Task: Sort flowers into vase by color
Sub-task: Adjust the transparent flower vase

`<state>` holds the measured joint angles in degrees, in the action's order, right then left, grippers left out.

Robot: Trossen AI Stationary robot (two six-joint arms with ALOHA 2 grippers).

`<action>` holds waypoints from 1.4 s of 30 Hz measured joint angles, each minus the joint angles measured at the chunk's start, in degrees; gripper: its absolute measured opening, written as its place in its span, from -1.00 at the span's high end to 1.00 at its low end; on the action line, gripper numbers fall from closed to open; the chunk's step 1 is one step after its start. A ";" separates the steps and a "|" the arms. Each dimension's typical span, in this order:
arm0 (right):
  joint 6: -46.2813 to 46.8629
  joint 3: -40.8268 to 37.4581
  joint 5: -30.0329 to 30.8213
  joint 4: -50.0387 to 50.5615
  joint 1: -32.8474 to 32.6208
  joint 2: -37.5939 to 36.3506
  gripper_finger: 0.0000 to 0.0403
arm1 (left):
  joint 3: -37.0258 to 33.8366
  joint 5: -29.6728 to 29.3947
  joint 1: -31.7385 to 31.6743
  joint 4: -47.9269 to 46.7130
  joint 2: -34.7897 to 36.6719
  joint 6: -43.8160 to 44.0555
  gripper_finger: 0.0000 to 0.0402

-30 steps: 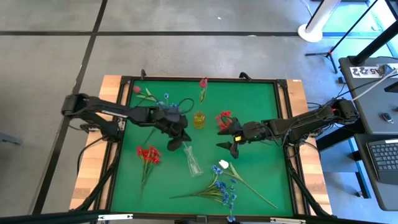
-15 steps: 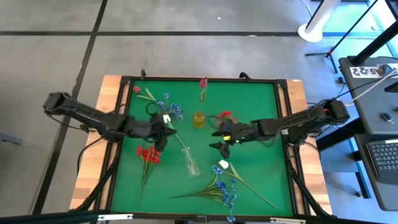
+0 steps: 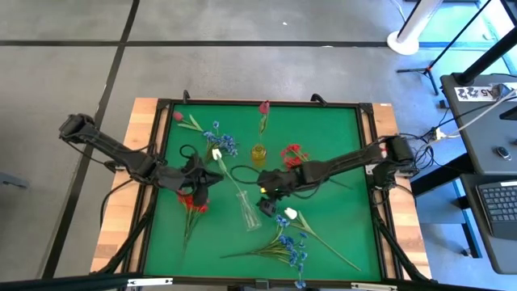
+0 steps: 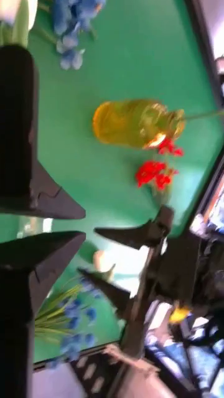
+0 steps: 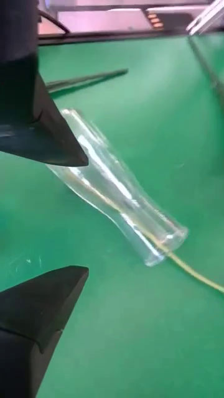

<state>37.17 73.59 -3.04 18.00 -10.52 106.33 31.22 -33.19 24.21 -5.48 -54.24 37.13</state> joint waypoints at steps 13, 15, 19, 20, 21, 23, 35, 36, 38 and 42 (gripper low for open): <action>8.40 17.59 6.47 10.60 0.49 13.00 -0.36 | 0.00 0.70 0.70 -6.06 -0.50 1.74 0.13; 9.61 19.13 7.62 11.44 0.57 14.94 -0.36 | 0.00 0.70 0.70 -6.22 -0.50 1.60 0.09; 13.22 21.25 8.10 11.55 0.57 18.37 -0.36 | 0.00 0.70 0.70 -6.96 -0.32 -0.07 0.06; 13.99 21.59 8.10 11.52 0.56 19.12 -0.36 | 0.00 0.68 0.70 -7.30 -0.32 -0.37 0.06; 14.79 21.83 8.11 11.25 0.55 19.73 -0.36 | 0.00 0.72 0.70 -8.08 -0.32 -0.70 0.07; 15.83 21.92 8.07 10.61 0.55 20.45 -0.36 | 0.00 0.72 0.70 -9.35 -0.14 -1.25 0.07; 16.56 21.80 10.02 13.34 0.44 21.34 0.09 | 0.00 0.67 0.68 -14.69 1.03 -1.73 0.07; 16.56 21.80 10.07 13.31 0.44 21.34 0.11 | 0.00 0.67 0.68 -14.60 1.14 -1.78 0.07; 16.57 21.80 10.29 13.22 0.44 21.33 0.11 | 0.00 0.74 0.68 -14.91 1.75 -2.39 0.07; 16.39 21.76 12.96 13.01 0.33 21.10 0.11 | 0.00 0.72 0.68 -14.76 4.38 -3.57 0.07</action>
<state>53.56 95.35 9.92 31.00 -10.20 127.43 31.22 -32.47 24.88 -20.24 -49.86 33.56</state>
